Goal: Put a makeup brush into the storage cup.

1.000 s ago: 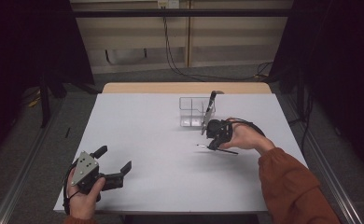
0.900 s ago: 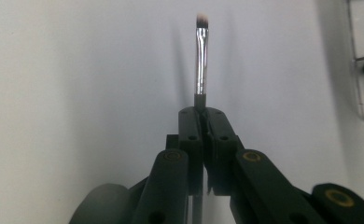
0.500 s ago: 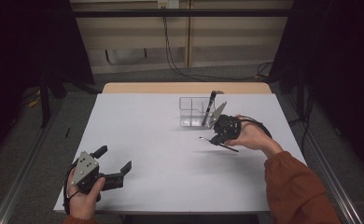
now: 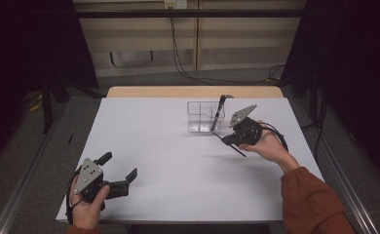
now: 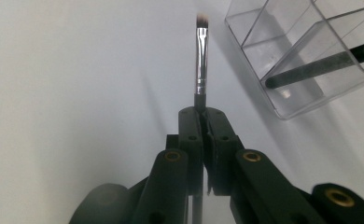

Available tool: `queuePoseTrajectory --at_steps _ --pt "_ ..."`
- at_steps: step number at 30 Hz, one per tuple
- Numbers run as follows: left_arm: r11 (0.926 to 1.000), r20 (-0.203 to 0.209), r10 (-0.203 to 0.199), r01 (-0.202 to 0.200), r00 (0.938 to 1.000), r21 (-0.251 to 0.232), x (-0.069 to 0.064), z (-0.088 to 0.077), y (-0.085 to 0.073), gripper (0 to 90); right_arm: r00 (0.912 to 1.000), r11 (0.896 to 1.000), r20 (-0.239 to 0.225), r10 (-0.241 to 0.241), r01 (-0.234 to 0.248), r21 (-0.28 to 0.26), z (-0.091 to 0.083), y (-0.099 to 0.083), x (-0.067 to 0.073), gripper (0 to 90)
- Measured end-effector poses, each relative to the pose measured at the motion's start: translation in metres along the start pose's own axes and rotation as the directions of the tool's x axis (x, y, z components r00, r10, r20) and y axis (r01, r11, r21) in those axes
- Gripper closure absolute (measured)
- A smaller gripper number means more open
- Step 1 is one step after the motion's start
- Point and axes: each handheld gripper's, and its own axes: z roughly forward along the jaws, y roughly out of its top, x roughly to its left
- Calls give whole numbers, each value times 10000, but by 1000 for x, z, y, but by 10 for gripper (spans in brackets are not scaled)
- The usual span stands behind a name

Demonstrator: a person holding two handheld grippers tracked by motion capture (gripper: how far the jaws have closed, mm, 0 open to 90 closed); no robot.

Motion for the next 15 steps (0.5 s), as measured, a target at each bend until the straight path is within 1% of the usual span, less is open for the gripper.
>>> queuePoseTrajectory --at_steps 1,2,3,4,5,6,7,8,10,12,14,15 --pt "10000 -7 -5 5 10000 -2 0 0 0 13 9999 9999 82 77 -76 -145 -1 -1 0 864" --pt "10000 4 26 -26 10000 22 0 0 0 13 9999 9997 -25 115 -115 -208 -2 -2 0 864" --pt "10000 7 -5 5 10000 20 0 0 0 13 9999 9993 18 169 -168 -332 -4 -3 1 864" --pt "10000 10 -4 4 10000 20 0 0 0 13 9997 9984 80 229 -224 -518 -6 -4 1 864" --pt "10000 -8 -25 25 10000 15 0 0 0 13 9997 9972 -5 250 -250 -699 -8 -4 0 864" --pt "10000 16 8 -8 10000 24 0 0 0 13 9994 9963 -15 333 -333 -795 -9 -5 0 864" --pt "10000 23 20 -20 10000 27 0 0 0 13 9990 9946 101 435 -423 -947 -10 -6 0 864" --pt "10000 23 29 -30 10000 27 0 0 0 13 9989 9937 73 457 -447 -1023 -11 -7 -1 864" --pt "10000 2 -4 4 10000 12 0 0 0 13 9976 9888 72 693 -677 -1333 -13 -9 -2 864" --pt "10000 -3 -9 9 10000 22 0 0 0 13 9966 9840 34 825 -809 -1589 -14 -11 -2 864" --pt "10000 21 17 -17 10000 42 0 0 0 13 9964 9811 68 848 -823 -1753 -15 -12 -1 864" --pt "10000 25 32 -32 10000 46 0 0 0 13 9968 9806 146 791 -752 -1810 -15 -13 -1 864"
